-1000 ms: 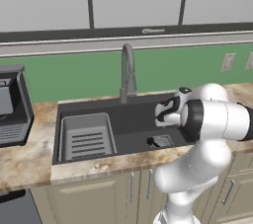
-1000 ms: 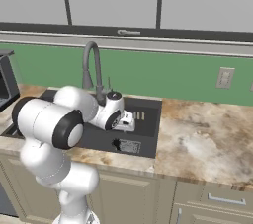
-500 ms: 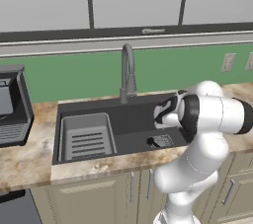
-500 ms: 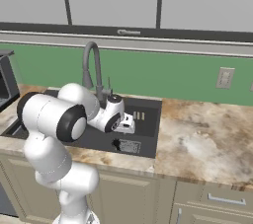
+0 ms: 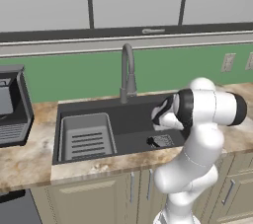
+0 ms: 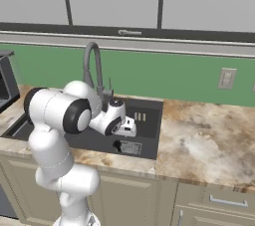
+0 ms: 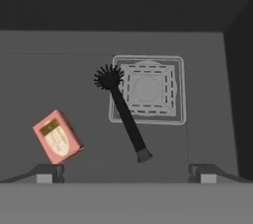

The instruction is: Pick up the dish brush and bar soap from the sink, and place them back in the cabinet, and close the cabinet doors.

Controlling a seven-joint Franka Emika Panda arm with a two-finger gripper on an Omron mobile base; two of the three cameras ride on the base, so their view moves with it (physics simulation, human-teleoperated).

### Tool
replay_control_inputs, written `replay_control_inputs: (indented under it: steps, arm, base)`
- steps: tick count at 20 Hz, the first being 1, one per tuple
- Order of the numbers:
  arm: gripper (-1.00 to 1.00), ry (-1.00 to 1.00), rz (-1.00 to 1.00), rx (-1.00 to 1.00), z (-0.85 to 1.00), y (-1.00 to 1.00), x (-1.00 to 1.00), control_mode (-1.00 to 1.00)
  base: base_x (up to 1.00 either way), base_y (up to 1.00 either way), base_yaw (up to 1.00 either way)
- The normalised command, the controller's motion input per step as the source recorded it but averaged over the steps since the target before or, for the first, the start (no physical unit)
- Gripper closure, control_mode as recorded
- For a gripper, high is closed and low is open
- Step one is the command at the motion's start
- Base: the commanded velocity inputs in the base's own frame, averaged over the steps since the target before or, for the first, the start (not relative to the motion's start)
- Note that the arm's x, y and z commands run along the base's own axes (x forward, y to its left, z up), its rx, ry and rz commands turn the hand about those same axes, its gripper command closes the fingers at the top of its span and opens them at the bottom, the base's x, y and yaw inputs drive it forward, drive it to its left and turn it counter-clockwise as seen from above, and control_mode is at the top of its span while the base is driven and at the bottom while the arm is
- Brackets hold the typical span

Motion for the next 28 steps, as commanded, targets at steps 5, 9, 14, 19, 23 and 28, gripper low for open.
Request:
replay_control_inputs:
  steps: [5, 9, 14, 19, 23, 28]
  arm:
    - [-1.00, 0.00, 0.00, 0.00, -0.19, 0.00, 0.14, -1.00]
    - [-1.00, 0.00, 0.00, 0.00, -0.20, 0.00, 0.18, -1.00]
    - [-1.00, 0.00, 0.00, 0.00, -0.22, 0.00, 0.15, -1.00]
    - [-1.00, 0.00, 0.00, 0.00, -0.21, 0.00, 0.03, -1.00]
    - [-1.00, 0.00, 0.00, 0.00, -0.20, 0.00, 0.00, -1.00]
    - [-1.00, 0.00, 0.00, 0.00, -0.18, 0.00, 0.01, -1.00]
  base:
    - [0.00, 0.00, 0.00]
    - [0.00, 0.00, 0.00]
    - [0.00, 0.00, 0.00]
    - [0.00, 0.00, 0.00]
    - [0.00, 0.00, 0.00]
    - [0.00, 0.00, 0.00]
